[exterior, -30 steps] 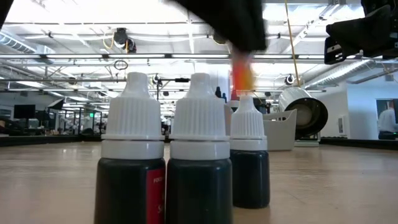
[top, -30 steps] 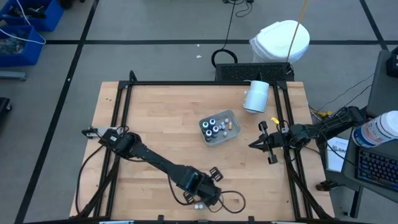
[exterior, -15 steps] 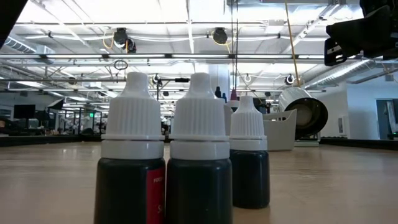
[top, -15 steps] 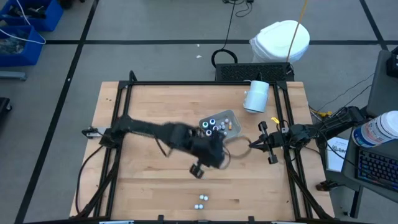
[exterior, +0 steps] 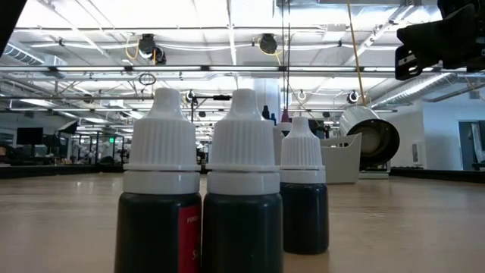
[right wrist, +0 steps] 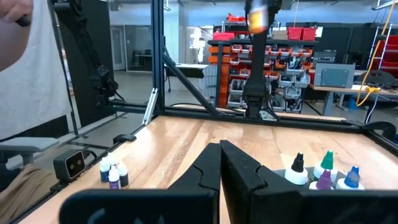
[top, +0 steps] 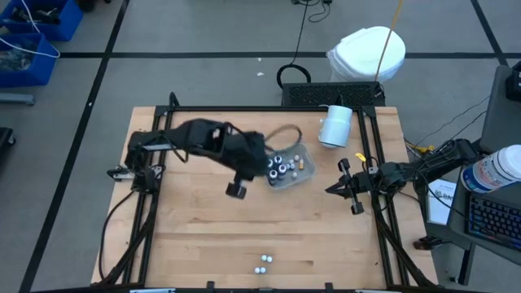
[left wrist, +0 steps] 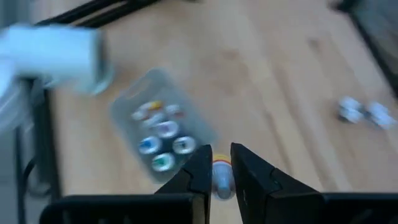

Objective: Pick & Place food coloring
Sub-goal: Put the small yellow food coloring bottle into the gray bin, then adjust the gray bin

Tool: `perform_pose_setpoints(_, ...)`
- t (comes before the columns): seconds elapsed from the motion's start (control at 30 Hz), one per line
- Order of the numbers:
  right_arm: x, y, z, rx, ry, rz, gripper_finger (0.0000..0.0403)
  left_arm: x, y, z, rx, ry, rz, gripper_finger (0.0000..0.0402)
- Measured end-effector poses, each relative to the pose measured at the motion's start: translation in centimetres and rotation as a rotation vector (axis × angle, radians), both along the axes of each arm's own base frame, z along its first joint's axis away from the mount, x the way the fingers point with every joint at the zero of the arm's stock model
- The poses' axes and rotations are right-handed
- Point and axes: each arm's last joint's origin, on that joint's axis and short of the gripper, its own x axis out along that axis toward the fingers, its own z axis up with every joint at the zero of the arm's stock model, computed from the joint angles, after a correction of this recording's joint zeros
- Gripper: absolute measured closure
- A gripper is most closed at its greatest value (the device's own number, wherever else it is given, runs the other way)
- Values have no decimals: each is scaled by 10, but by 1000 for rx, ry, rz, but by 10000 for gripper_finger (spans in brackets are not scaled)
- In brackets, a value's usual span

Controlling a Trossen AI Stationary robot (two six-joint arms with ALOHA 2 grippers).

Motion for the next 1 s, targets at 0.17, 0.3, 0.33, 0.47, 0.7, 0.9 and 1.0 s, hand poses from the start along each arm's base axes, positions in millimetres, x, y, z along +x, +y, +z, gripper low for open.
perform_pose_setpoints(0.17,0,0,0,3,1,0,403,8,30,-4,-9,-23,263,359)
perform_pose_setpoints(0.3,0,0,0,3,0,0,403,29,43,-25,-52,23,325,368)
perform_pose_setpoints(0.33,0,0,0,3,1,0,403,35,45,-32,-60,37,322,373)
perform_pose_setpoints(0.47,1,0,-2,24,25,-15,403,62,41,-60,-55,65,241,398)
perform_pose_setpoints(0.7,4,-5,-17,32,177,-209,403,62,40,-58,-60,50,162,399)
perform_pose_setpoints(0.9,5,-11,-26,53,257,-379,403,34,42,-40,15,114,224,397)
perform_pose_setpoints(1.0,5,-15,-27,101,253,-465,403,23,51,-32,13,115,301,397)
